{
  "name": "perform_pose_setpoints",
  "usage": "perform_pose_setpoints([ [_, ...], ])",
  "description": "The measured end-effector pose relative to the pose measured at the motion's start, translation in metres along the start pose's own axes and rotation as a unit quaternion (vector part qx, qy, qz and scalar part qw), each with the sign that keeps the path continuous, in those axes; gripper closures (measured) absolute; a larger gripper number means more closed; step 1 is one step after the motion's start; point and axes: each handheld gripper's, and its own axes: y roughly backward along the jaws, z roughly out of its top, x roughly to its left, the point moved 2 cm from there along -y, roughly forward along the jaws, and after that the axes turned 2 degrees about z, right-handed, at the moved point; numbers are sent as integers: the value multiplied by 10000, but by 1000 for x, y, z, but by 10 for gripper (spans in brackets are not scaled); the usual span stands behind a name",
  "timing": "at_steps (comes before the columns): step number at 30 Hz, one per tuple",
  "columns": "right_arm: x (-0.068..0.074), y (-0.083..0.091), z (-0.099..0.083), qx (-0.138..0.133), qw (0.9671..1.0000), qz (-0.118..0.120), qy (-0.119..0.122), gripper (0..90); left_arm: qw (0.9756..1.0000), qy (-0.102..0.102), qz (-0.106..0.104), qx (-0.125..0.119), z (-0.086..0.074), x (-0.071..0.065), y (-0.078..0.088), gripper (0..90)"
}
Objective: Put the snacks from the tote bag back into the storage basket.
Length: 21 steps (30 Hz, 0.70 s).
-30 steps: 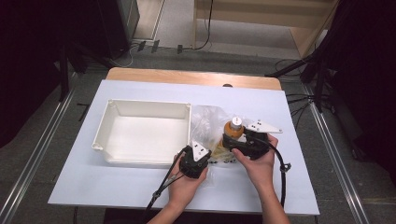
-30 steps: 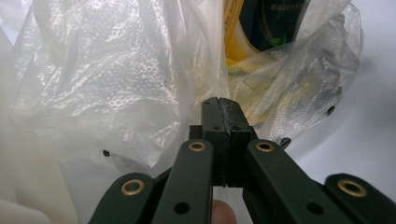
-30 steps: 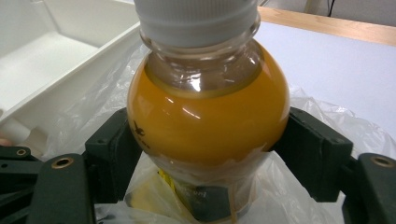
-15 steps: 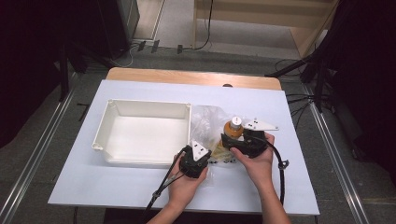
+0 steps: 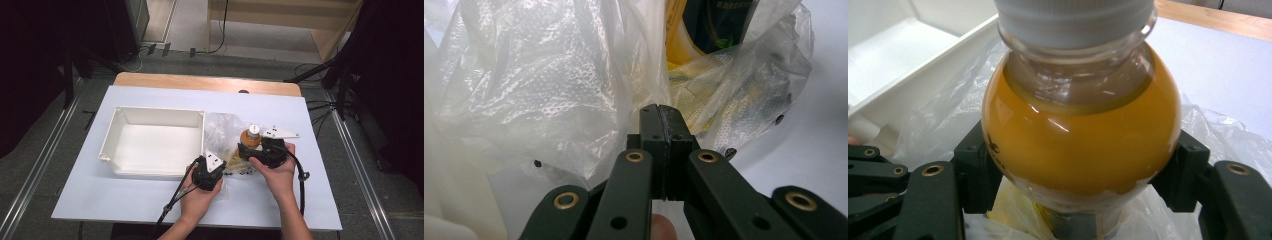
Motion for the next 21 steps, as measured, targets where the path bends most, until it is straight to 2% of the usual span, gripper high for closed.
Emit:
perform_pose_setpoints([
  [4, 2, 2, 3, 40, 9999, 0, 106, 325, 10000, -6, 7, 3, 0, 0, 0, 900],
  [8, 9, 8, 10, -38, 9997, 56, 225, 325, 10000, 0, 24, -2, 0, -1, 0, 900],
  [20, 18, 29, 29, -273, 9992, 183, 246, 324, 10000, -20, -1, -13, 0, -1, 0, 900],
  [21, 20, 32, 31, -272, 9990, 192, 313, 324, 10000, -27, -3, -8, 0, -1, 0, 900],
])
